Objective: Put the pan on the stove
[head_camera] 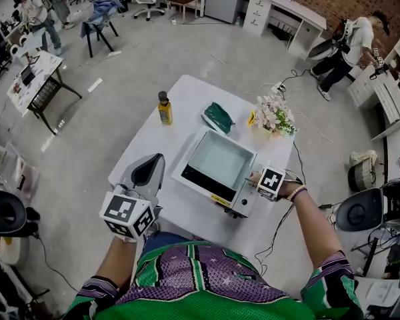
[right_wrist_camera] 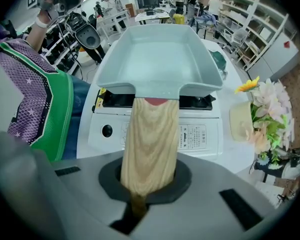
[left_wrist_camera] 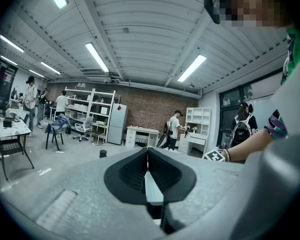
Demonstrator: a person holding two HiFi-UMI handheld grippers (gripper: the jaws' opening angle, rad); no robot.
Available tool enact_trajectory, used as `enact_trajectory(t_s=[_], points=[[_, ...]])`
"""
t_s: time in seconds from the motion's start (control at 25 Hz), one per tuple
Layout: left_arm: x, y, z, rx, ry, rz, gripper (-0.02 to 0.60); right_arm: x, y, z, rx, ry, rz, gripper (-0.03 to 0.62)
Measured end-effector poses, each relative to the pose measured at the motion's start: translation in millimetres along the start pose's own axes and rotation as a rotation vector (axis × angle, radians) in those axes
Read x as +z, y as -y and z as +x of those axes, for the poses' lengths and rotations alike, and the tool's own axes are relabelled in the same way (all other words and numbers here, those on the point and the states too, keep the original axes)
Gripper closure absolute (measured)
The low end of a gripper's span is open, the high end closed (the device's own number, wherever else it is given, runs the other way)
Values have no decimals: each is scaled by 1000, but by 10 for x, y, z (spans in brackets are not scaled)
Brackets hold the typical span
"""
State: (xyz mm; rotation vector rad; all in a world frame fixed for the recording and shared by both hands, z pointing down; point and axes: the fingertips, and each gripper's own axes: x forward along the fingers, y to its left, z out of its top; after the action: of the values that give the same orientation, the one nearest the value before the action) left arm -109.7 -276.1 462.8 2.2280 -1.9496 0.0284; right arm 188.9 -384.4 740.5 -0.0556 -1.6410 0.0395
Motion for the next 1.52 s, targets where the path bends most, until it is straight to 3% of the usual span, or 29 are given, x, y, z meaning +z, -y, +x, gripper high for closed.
enact_trajectory(t_s=[0.4,0.48,0.88,1.28,1.52], points=[[-3,-4,-68,-14,3,0,563,37,25,-24,-43,46,5,559],[-8,-16,-77,-13,3,1,563,91,30,-73,-46,83,8,508],[-13,48,-102,-31,4,5,563,223,91,-317,-120,184,5,419],[46,56,-121,-63,4,11,563,355,103,-597,-153,300,72,401],[99,48,-50,-124,2,27,563,469,125,-821,-224,400,160,401]])
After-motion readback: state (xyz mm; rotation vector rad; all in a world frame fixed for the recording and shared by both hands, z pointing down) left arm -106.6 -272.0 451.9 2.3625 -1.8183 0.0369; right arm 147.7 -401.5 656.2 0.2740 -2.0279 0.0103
